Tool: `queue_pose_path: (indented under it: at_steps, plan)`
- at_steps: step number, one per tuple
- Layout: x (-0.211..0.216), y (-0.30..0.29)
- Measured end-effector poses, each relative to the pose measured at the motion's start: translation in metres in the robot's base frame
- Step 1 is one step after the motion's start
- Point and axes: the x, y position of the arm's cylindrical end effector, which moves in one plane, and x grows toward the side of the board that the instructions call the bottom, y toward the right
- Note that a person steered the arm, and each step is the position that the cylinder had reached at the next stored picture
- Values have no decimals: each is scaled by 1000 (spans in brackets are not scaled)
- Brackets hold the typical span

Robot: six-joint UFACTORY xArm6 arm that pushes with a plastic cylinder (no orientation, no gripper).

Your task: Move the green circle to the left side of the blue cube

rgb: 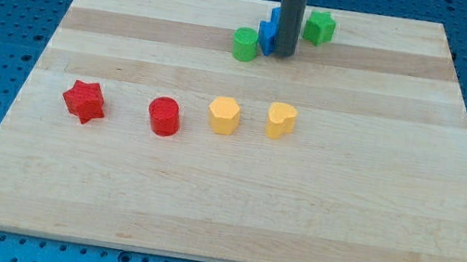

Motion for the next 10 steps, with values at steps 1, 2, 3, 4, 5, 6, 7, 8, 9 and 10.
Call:
queue_pose_path:
  at_steps: [1, 2, 3, 4, 5, 6, 7, 8, 9, 10]
  plan:
    - [28, -1]
    - [32, -7]
    - [32, -64]
    - [32, -80]
    - [32, -80]
    - [26, -81]
    - [5, -80]
    - [-3, -80]
    - [-3, -80]
    - [-12, -78]
